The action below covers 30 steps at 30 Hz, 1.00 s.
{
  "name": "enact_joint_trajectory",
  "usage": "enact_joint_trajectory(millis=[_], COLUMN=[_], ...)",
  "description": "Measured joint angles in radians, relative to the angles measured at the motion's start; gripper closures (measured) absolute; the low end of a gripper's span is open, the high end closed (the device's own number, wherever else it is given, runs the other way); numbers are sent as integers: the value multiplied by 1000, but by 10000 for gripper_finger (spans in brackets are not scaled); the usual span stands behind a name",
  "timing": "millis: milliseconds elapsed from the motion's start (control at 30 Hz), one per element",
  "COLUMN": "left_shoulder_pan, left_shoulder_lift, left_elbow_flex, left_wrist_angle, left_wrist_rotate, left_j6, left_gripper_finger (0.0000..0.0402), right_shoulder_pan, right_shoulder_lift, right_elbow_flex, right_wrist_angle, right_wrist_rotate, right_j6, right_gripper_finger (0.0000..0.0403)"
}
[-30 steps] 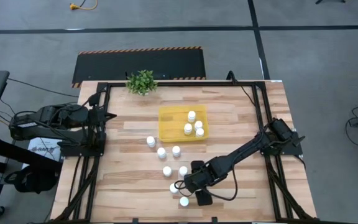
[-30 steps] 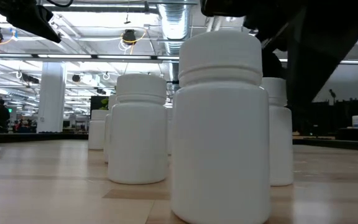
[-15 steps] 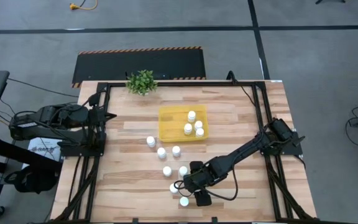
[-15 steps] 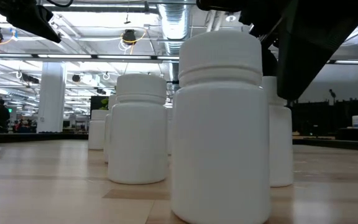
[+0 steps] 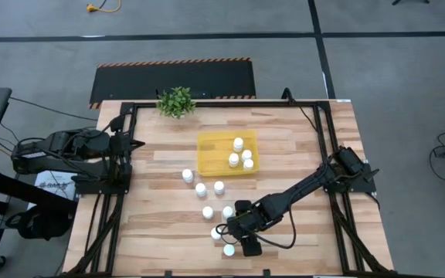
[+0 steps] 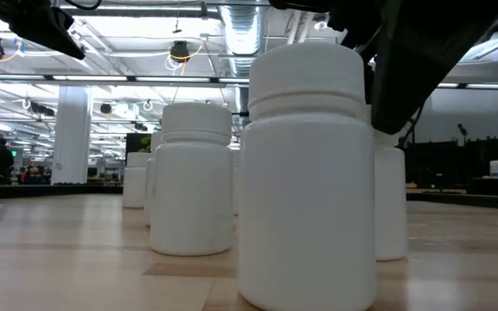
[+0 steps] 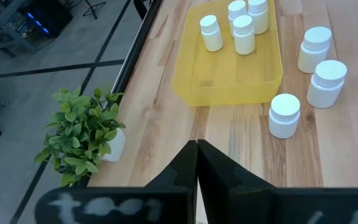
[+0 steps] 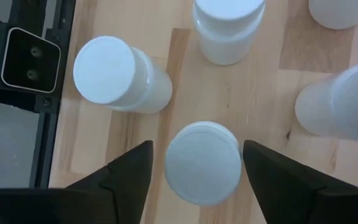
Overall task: Pick and place pill bottles into a basket
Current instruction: Put the white medicine bottle into the yellow bin
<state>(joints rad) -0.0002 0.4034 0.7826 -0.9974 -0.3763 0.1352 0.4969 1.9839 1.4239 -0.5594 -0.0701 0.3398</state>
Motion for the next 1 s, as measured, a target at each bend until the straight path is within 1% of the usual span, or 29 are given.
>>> enact_joint_trajectory(millis=[333, 500, 633, 833, 1000], left_shoulder_pan=[0, 0, 0, 0, 0], left_shoulder_lift=[0, 0, 0, 0, 0], left_elbow_flex=[0, 0, 0, 0, 0], left_wrist_angle=[0, 0, 0, 0, 0], left_wrist_rotate=[0, 0, 0, 0, 0], left_j6=[0, 0, 0, 0, 0], left_gripper_finger=[401, 401, 401, 401, 401], right_shoulder_pan=[-4, -19, -36, -87, -165], right_shoulder_lift=[-2, -14, -52, -169, -298], right_elbow_flex=[0, 0, 0, 0, 0], right_wrist_angle=[1, -39, -108, -243, -344], right_wrist_rotate=[-3, -56, -61, -49, 9], right_j6=[29, 71, 82, 74, 52], right_gripper_finger=[250, 251, 237, 251, 247])
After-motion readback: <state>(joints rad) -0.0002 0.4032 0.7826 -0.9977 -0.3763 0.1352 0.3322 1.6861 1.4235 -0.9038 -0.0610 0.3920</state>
